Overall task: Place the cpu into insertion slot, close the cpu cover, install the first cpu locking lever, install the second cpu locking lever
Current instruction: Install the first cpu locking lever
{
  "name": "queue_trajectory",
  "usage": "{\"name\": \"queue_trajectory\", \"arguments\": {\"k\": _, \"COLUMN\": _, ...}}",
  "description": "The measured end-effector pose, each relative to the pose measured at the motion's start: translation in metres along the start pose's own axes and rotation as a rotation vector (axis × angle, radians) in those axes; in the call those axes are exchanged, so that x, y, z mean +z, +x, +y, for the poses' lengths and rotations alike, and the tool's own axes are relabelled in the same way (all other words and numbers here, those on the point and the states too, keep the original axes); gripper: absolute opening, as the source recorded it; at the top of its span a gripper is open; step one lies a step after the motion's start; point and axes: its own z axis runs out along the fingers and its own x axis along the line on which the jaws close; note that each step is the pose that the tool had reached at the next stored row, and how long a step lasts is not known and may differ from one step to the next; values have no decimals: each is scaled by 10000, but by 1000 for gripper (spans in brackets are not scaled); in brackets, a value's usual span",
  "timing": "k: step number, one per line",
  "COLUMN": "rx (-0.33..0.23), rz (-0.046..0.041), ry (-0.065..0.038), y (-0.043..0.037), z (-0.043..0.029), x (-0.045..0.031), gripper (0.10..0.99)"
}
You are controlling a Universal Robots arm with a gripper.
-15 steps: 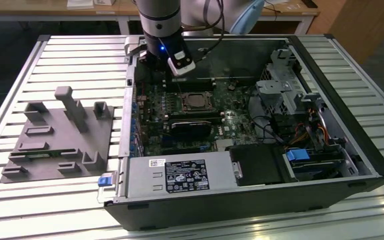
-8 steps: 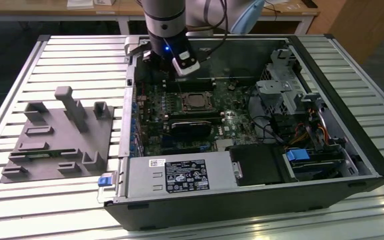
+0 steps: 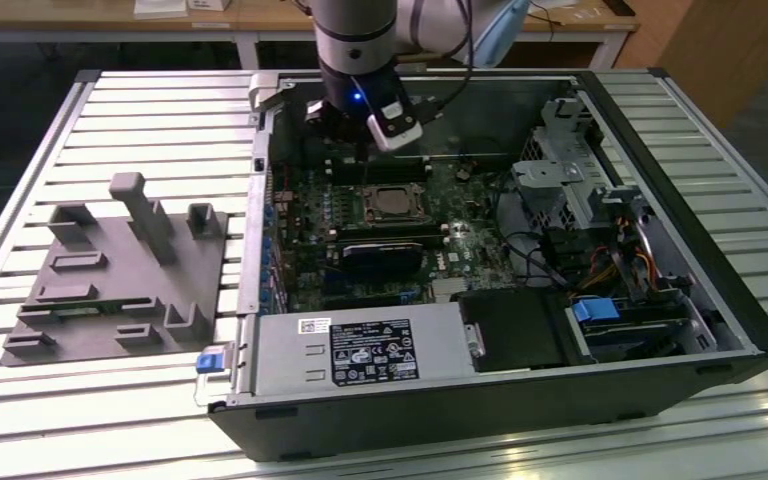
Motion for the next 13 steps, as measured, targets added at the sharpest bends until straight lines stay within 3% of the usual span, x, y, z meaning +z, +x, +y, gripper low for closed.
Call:
{"name": "queue_trajectory", "arguments": {"k": 5, "rx": 1, "rz": 11, "ry": 2, "y": -155, "z": 13, "x": 10, "gripper": 102}}
{"name": "queue_trajectory", "arguments": {"k": 10, "rx": -5, "rz": 11, "ry": 0, "y": -159, "z": 14, "x": 11, "gripper": 102}}
{"name": "queue_trajectory", "arguments": {"k": 13, "rx": -24, "rz": -46, "ry": 43, "y": -159, "z": 12, "x": 14, "gripper": 102}}
